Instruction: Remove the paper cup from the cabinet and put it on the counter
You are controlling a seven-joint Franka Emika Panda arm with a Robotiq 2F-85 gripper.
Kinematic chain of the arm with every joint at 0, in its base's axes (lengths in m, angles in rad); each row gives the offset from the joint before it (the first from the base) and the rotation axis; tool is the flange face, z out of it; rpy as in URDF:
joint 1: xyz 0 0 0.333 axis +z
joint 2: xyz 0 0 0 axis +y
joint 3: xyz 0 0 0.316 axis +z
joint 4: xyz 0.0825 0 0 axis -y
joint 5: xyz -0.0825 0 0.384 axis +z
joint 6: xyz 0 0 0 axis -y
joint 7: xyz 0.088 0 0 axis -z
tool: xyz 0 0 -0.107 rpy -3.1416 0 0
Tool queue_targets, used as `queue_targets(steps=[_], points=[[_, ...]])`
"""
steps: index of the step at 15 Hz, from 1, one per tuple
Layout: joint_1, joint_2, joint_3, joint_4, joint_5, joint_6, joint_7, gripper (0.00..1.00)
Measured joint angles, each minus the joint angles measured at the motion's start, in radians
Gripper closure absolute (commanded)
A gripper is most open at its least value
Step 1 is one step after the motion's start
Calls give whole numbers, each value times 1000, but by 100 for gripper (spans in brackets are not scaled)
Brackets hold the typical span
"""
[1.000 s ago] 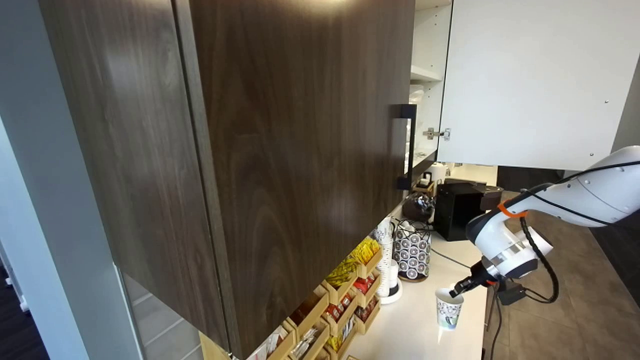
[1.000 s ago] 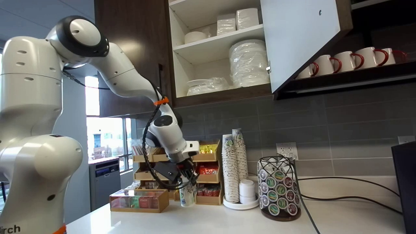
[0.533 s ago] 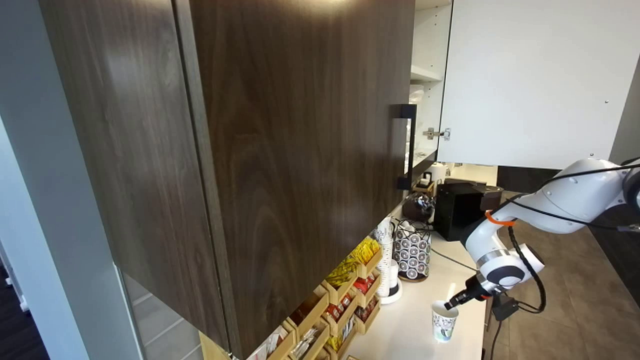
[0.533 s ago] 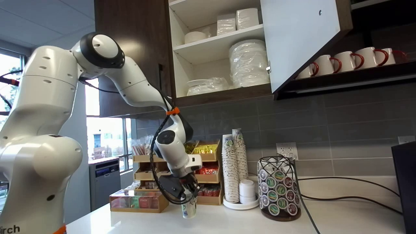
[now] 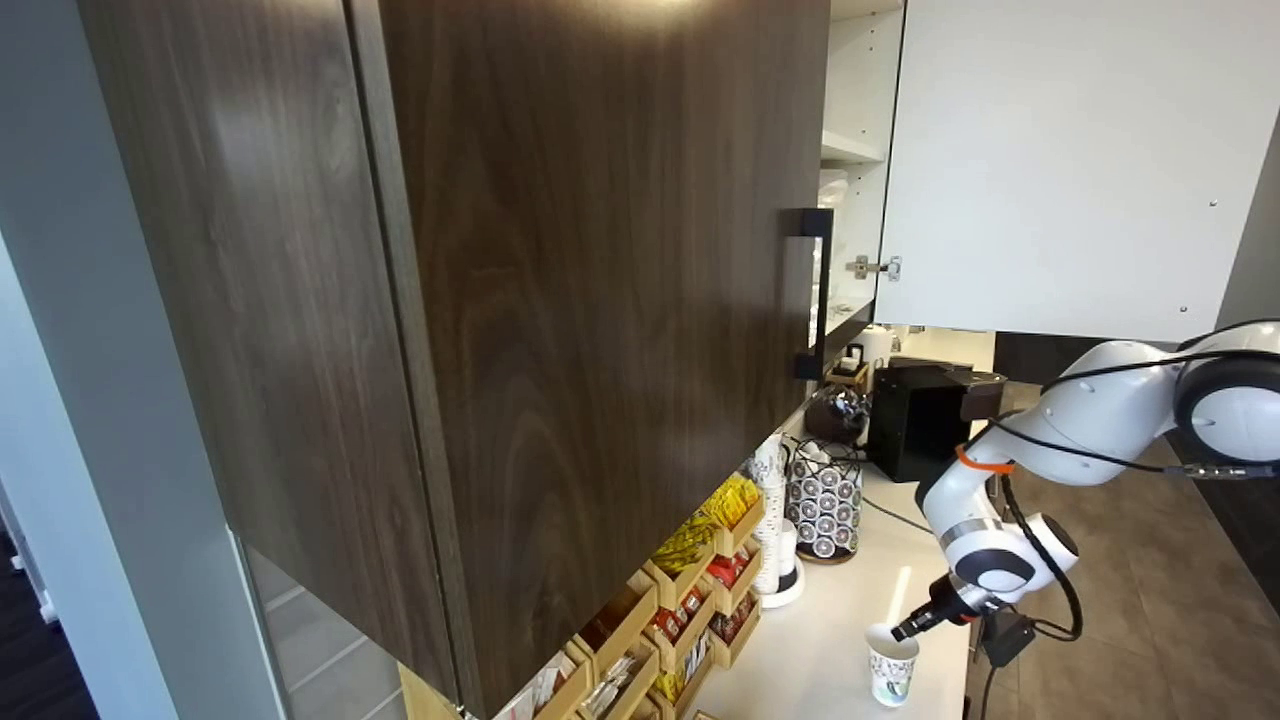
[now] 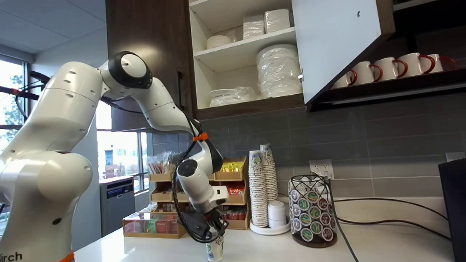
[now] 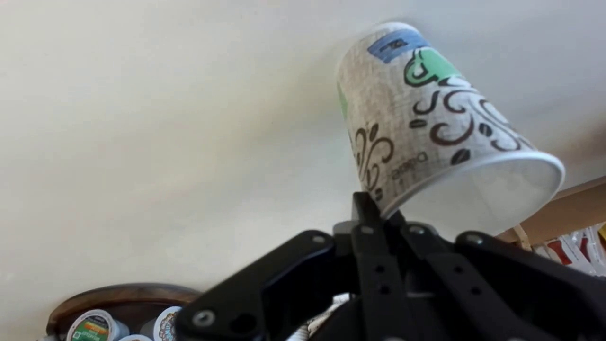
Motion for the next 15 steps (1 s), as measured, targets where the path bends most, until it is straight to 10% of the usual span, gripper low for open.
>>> queue_targets(steps=[8,15], points=[[0,6,-32,5,11,-22,-31,3],[0,-186,-44,-51,-160,29,38,0]])
